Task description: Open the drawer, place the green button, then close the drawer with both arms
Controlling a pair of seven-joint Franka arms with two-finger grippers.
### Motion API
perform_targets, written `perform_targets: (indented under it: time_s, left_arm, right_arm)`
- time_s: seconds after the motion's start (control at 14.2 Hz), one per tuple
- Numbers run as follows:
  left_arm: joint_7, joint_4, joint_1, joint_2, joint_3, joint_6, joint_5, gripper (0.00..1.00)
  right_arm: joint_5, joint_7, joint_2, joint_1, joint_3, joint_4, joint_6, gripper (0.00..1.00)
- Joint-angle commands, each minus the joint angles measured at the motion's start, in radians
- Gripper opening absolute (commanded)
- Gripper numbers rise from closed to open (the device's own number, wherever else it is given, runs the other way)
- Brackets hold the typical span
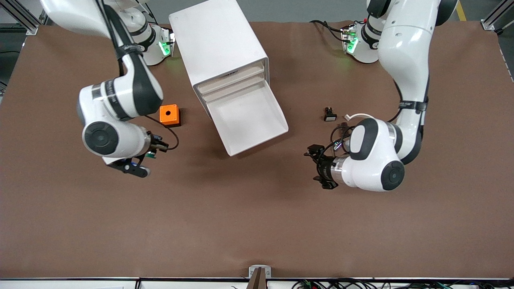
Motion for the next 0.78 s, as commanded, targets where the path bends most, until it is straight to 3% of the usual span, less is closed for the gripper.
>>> perform_targets:
  time_s: [0.0, 0.21, 0.42, 0.71]
  left_arm:
    - [0.237, -0.029, -0.016, -0.091, 0.003, -0.007, 0.156, 1.0]
    - [0.478, -0.044, -0.005, -0.145, 0.004, -0.018, 0.204, 1.0]
    - [0.715, -0.047, 0.019, -0.188, 0.006, -0.107, 0.265, 1.0]
    - [0.974, -0.13, 0.049, -0.269, 0.007, -0.133, 0.279, 1.0]
  right_arm:
    - [0.001, 0.251, -0.02, 0.1, -0.001, -0.004, -0.019, 0.28]
    - [0.085, 0.561, -0.016, 0.206, -0.003, -0.005, 0.044, 0.28]
    - [0.205, 0.712, -0.013, 0.244, -0.003, -0.012, 0.121, 0.28]
    - [0.226, 0.862, 0.012, 0.303, -0.003, -0.039, 0.254, 0.28]
